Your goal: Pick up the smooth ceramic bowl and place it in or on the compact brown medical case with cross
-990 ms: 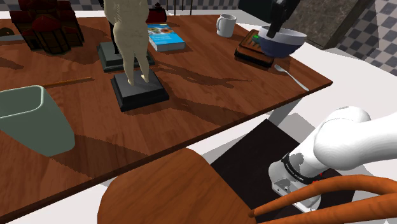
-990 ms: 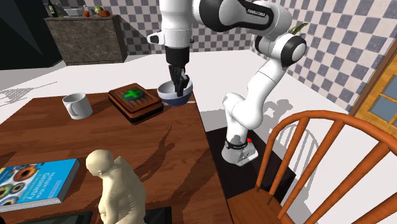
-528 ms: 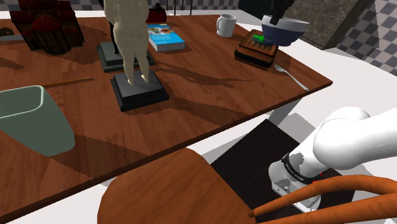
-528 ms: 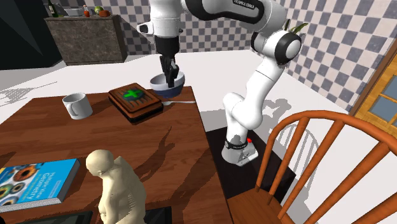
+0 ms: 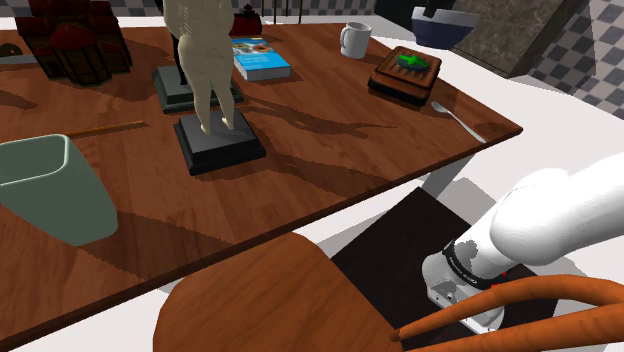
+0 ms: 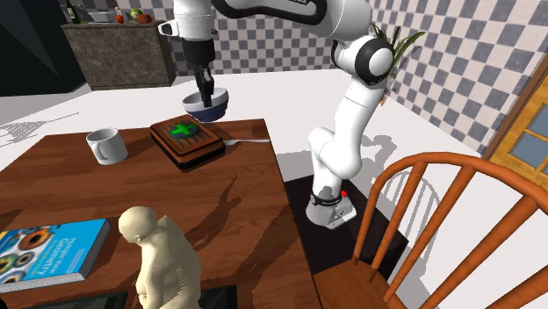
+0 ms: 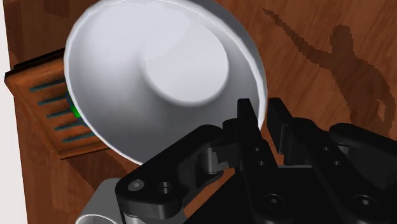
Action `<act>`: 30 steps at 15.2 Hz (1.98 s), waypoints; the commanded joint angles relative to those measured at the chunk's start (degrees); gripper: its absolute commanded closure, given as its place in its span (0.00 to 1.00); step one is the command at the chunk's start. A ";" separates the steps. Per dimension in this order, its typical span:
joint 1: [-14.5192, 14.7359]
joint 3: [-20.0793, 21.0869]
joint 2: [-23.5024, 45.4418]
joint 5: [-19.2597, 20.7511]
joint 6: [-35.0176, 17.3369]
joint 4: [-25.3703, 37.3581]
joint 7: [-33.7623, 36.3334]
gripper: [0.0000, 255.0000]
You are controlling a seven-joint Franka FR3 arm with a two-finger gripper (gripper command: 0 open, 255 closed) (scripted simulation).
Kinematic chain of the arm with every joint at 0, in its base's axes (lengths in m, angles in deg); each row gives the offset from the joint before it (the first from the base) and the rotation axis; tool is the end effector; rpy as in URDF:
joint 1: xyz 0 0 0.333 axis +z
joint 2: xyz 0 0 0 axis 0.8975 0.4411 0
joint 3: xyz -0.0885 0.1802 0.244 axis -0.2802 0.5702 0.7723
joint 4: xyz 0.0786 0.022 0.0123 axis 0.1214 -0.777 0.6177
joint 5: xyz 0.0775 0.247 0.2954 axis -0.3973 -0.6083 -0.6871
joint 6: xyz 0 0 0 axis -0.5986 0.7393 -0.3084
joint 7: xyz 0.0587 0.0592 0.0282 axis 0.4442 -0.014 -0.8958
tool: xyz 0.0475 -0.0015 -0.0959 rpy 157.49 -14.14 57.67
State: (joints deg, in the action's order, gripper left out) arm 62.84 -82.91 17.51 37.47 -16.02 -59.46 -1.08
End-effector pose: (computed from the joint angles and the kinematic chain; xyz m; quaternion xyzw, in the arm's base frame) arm 0.4018 -0.0744 0.7152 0.9984 0.0517 0.0122 0.0189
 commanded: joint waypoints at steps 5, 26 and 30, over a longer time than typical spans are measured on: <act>-1.80 -5.24 10.27 -0.25 1.01 11.66 -7.38 1.00; -4.99 -10.00 19.50 -2.30 -7.90 12.03 -14.75 1.00; -4.92 -9.89 18.35 -1.97 -11.28 7.54 -14.44 1.00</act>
State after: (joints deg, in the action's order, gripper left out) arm 57.90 -92.83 36.02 35.46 -26.54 -51.07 -15.59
